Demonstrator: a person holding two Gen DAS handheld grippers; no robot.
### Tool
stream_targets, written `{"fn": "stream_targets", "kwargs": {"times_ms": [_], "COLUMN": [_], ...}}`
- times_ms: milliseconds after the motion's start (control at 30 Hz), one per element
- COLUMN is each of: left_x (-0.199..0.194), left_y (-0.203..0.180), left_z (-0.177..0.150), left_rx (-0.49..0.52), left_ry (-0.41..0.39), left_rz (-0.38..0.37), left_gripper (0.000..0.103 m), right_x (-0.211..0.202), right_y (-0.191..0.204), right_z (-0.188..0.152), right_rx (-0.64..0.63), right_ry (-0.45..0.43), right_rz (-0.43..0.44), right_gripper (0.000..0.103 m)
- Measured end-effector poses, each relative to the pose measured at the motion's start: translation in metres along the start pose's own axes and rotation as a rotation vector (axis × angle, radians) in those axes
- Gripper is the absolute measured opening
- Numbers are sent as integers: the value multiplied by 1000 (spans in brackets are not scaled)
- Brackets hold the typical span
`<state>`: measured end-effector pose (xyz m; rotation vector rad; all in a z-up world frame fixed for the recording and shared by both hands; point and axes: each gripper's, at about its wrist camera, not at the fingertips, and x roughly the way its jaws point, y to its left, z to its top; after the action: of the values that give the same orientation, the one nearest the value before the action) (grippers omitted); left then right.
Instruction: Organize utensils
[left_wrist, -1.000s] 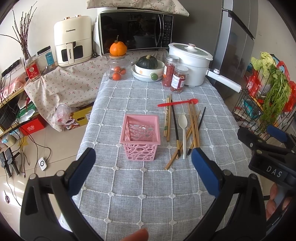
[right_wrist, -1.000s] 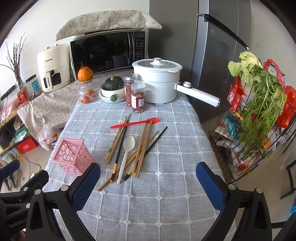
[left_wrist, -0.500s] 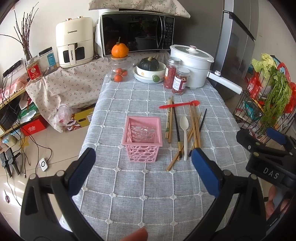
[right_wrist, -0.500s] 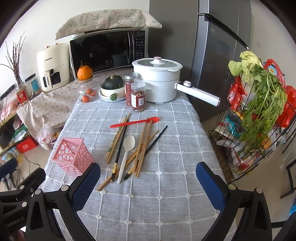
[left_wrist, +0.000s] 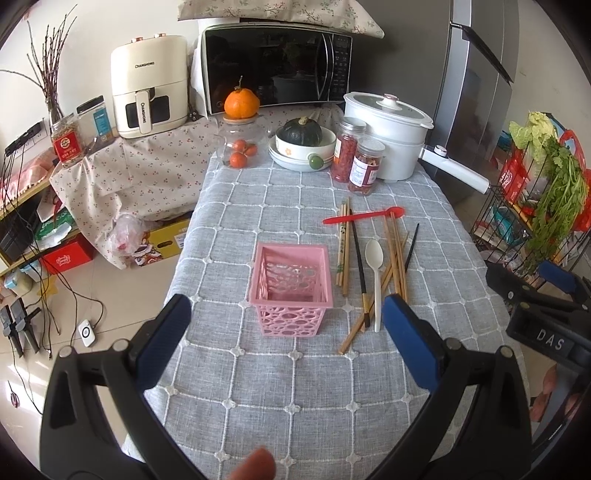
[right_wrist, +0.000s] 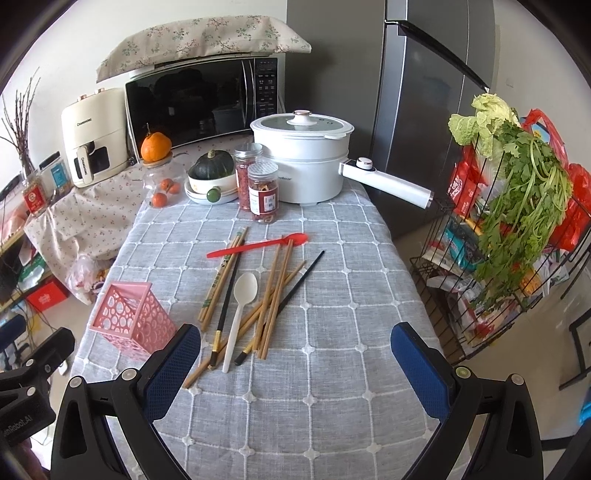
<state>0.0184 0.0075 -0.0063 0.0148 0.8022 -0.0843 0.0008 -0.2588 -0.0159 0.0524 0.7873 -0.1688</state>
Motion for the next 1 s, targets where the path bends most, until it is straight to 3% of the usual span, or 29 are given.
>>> {"fn": "stream_targets", "kwargs": {"times_ms": [300, 533, 633, 833, 1000], "left_x": [25, 62, 91, 171, 231], "left_y": [-4, -34, -52, -105, -157], "left_z": [45, 105, 122, 140, 134], "left_rx": [70, 221, 303, 382, 498], "left_ry": [108, 221, 295, 489, 539], "left_rz": [-81, -206, -239, -381, -375], "left_gripper": [103, 100, 94, 59, 53], "right_x": [57, 92, 107, 141, 171], "right_y": [-32, -59, -69, -80, -89], "right_z": [30, 58, 62, 55, 44], "right_rx": [35, 61, 93, 139, 150], "right_ry": [209, 271, 299, 336, 386], "right_rz": [6, 25, 90, 147, 169], "right_gripper": [103, 103, 103, 97, 89]}}
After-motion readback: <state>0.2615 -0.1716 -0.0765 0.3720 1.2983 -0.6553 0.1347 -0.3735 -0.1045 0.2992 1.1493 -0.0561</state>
